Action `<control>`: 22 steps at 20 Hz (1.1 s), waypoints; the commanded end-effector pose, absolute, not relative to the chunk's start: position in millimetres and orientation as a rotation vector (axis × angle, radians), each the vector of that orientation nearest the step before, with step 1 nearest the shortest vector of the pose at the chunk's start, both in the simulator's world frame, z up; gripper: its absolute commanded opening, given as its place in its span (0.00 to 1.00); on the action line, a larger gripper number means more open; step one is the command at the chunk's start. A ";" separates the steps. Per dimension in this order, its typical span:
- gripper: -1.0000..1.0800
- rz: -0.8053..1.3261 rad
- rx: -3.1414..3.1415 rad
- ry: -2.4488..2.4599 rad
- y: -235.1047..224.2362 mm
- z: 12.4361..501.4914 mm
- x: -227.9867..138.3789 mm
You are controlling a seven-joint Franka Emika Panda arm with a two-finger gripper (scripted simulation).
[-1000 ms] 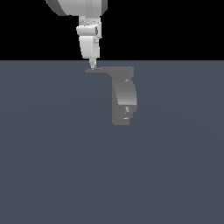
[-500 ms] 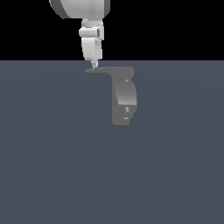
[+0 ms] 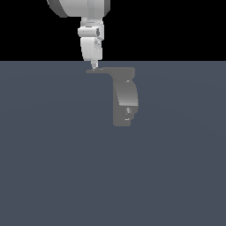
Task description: Turn on the faucet by rotating a designated handle.
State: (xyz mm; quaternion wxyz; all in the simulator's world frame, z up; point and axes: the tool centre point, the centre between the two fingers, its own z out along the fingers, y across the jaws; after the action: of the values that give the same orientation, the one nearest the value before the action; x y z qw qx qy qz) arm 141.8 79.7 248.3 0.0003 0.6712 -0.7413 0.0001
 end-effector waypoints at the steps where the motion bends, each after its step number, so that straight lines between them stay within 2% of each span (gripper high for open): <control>1: 0.00 0.000 2.108 -2.328 80.5 248.3 136.2; 22: 0.00 0.000 2.108 -2.329 88.1 248.3 85.0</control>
State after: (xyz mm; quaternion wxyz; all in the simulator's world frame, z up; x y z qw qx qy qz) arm 91.0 85.6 248.3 -0.0013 0.6700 -0.7424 0.0014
